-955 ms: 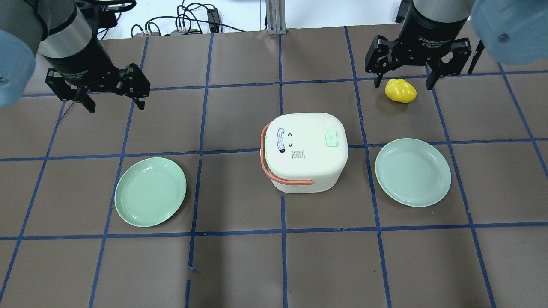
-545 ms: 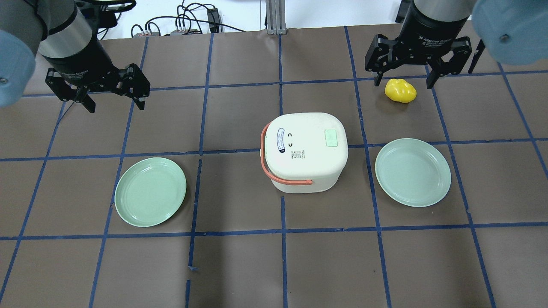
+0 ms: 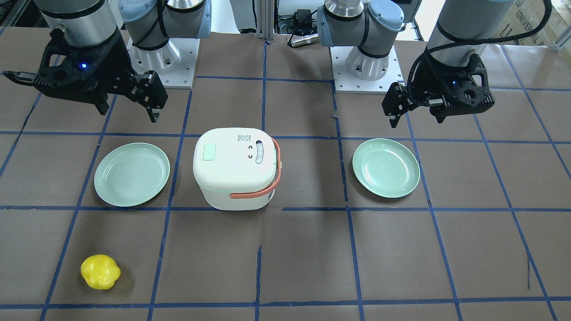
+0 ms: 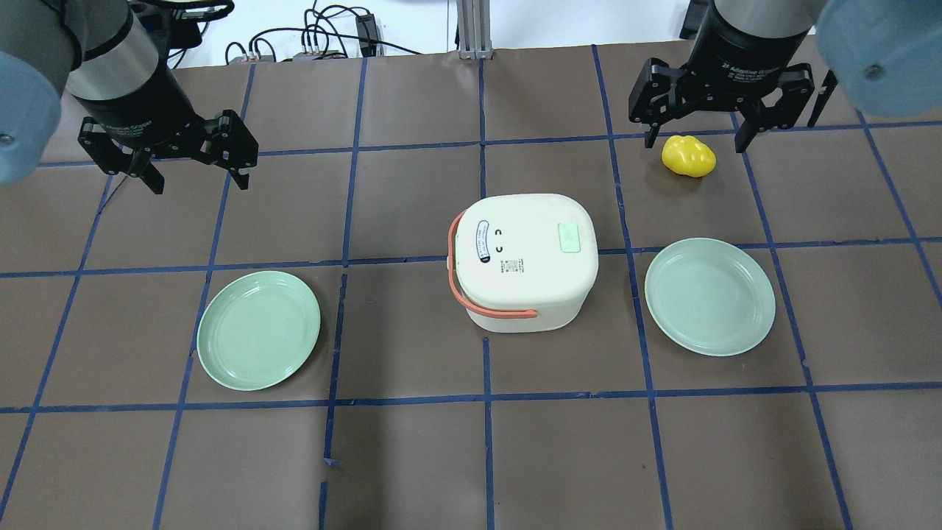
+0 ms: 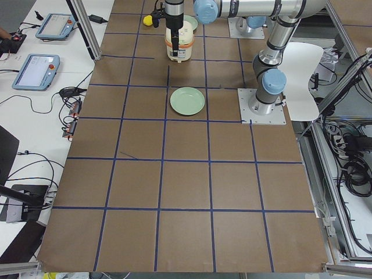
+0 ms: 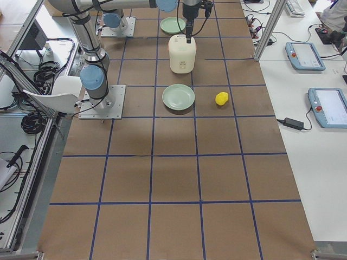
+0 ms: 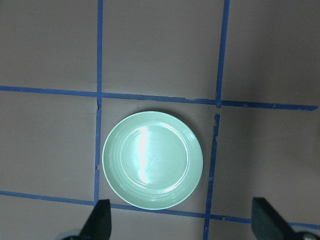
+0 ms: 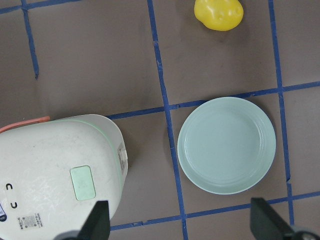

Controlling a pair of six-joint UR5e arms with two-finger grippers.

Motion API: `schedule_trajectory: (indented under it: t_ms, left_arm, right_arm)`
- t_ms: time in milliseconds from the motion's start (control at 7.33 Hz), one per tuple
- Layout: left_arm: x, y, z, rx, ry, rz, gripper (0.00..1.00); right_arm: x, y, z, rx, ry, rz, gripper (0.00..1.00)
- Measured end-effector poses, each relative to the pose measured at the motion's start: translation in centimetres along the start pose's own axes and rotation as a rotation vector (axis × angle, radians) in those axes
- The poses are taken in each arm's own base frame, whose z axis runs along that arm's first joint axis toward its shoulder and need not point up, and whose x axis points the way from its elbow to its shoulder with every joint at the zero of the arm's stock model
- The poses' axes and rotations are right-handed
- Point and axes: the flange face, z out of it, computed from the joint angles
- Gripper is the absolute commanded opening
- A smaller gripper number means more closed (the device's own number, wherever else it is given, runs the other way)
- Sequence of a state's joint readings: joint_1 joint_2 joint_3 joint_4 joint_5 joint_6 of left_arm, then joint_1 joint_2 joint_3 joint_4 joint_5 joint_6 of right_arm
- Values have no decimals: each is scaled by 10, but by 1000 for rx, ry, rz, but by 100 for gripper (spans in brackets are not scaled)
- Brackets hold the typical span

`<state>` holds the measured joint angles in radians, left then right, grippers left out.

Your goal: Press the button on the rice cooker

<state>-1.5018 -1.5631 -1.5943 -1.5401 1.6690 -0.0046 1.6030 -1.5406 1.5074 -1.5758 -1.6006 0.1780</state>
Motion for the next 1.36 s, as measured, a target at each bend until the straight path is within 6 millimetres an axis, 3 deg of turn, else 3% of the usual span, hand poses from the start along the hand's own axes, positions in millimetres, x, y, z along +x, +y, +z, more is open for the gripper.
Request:
schedule_trajectory:
  t_ms: [273, 409, 545, 682, 955, 1227, 1364]
  left_arm:
    - [0, 0, 0, 0, 0, 0, 100]
    - [0, 0, 0, 0, 0, 0, 100]
    - [0, 0, 0, 0, 0, 0, 100]
    - [0, 0, 0, 0, 0, 0, 100]
    - [0, 0, 0, 0, 0, 0, 100]
    - [0, 0, 0, 1, 0, 1, 100]
    - [0, 0, 0, 1, 0, 0, 100]
  right_arm:
    - [-1, 1, 1, -11, -7, -15, 99]
    - [-3, 2, 0, -14, -31, -33, 86]
    - [-6, 4, -1, -16, -54, -42, 48]
    - [-11, 8, 1, -33, -79, -47, 25]
    - [-33, 19, 14, -100, -123, -56, 13]
    - [-63, 27, 38, -136, -109, -89, 10]
    - [-75, 22, 54, -139, -102, -92, 9]
